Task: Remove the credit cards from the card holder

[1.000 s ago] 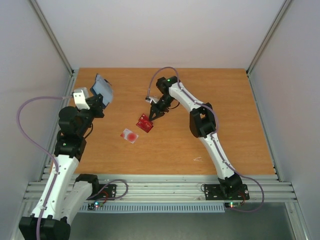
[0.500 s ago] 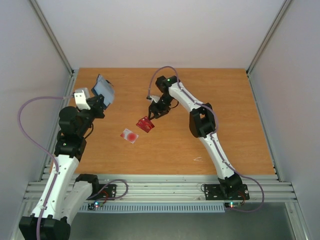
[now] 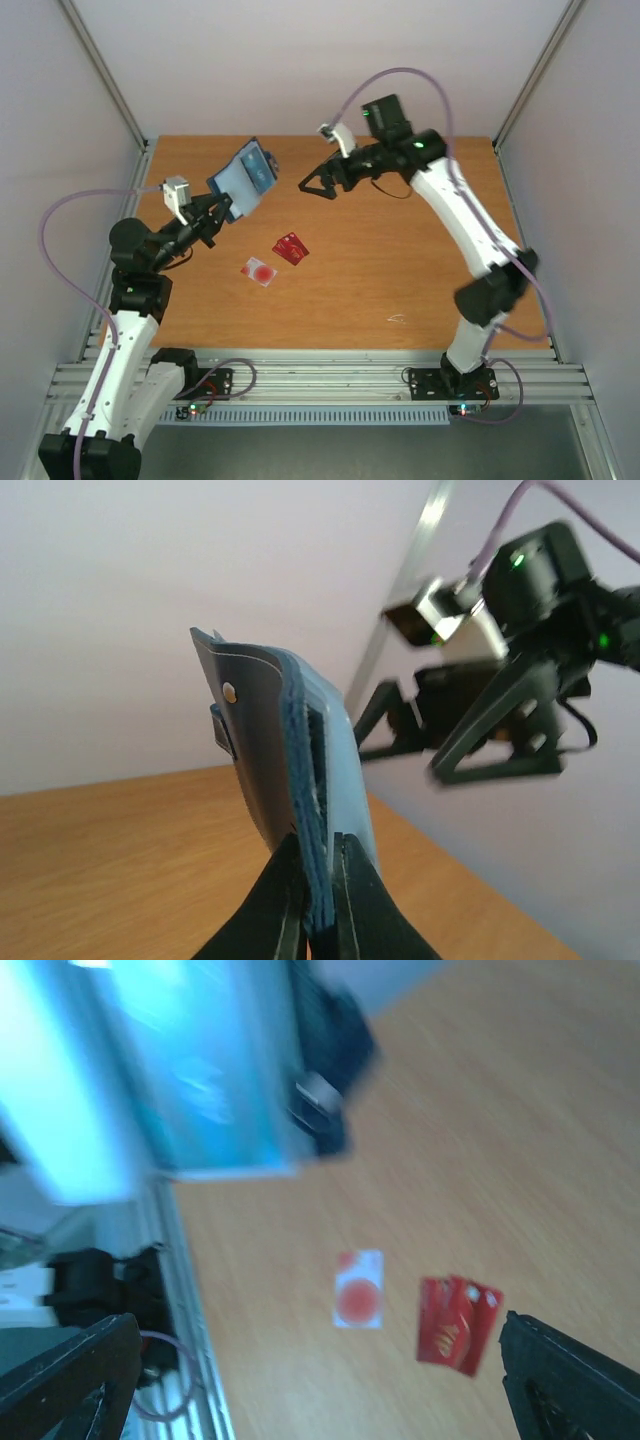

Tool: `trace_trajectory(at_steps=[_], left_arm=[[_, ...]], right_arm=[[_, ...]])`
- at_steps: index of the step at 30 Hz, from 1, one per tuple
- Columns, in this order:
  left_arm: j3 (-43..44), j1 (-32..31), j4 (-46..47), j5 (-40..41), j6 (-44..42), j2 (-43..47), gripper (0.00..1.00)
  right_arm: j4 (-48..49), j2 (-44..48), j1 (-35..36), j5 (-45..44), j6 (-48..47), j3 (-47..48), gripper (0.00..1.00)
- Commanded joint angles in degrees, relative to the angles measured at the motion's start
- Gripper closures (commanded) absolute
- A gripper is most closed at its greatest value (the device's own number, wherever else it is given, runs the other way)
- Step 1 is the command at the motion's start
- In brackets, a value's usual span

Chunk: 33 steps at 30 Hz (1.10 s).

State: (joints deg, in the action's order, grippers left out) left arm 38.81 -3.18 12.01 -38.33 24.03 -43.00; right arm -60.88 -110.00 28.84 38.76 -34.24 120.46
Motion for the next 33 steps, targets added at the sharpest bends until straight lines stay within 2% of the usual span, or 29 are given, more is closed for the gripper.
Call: trace_trajectory(at_steps=[1,7,12,18,20,21,27,28,33], left_arm=[[1.9,-0.3,10.8,-14.2,0.0,-0.6,1.0],[4.5,-5.1,14.5,-18.5,0.0,-2.8,1.0],[7.1,-9.7,14.7,-20.5,-0.2,-4.2,1.0],[7.6,-10.5,14.6,-20.3,-0.4,-4.8,1.0],[7.5,-10.6,14.1,-19.6,-0.1,-4.8,1.0],[7.4,-10.6,13.8,-19.0,0.0,-4.7,1.0],[6.8,-10.6,12.2,-16.6,0.1,-4.5,1.0],[6.7,-10.6,12.0,-16.2,0.1,-4.4,1.0],[5.7,-10.6,9.5,-10.5,0.3,-4.1,0.99]], right_arm=[[19.1,11.7,-2.8,14.0,6.5,-13.6,0.02],[22.3,20.0,-1.6,13.6,6.8,-19.7,0.01],[19.5,20.9,-1.5,12.5,6.1,-20.1,0.01],[20.3,21.1,-1.5,22.4,6.5,-20.4,0.03],[19.0,20.8,-1.4,25.1,6.0,-20.1,0.13],[17.9,20.5,-1.4,26.2,5.6,-19.9,0.21],[16.0,20.8,-1.2,29.6,5.0,-19.5,0.91],[16.0,21.1,-1.2,29.3,5.0,-19.6,0.98],[16.4,21.9,-1.2,26.3,7.2,-19.2,0.99]])
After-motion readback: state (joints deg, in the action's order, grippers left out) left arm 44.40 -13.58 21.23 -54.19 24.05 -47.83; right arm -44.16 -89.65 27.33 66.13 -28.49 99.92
